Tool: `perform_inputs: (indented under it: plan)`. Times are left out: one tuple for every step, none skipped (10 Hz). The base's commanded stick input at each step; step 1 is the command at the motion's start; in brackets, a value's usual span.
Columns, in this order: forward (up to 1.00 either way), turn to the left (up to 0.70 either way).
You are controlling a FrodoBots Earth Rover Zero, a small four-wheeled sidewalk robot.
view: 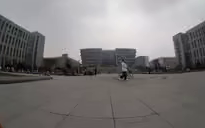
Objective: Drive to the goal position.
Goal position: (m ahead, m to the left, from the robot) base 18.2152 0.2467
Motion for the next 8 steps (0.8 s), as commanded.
perform_inputs:
  plan:
    - [0.70, -0.01]
    - [0.70, -0.01]
    - [0.70, -0.01]
    - [0.70, -0.01]
    - [0.70, -0.01]
    - [0.70, -0.01]
    - [0.70, -0.01]
    - [0.70, -0.01]
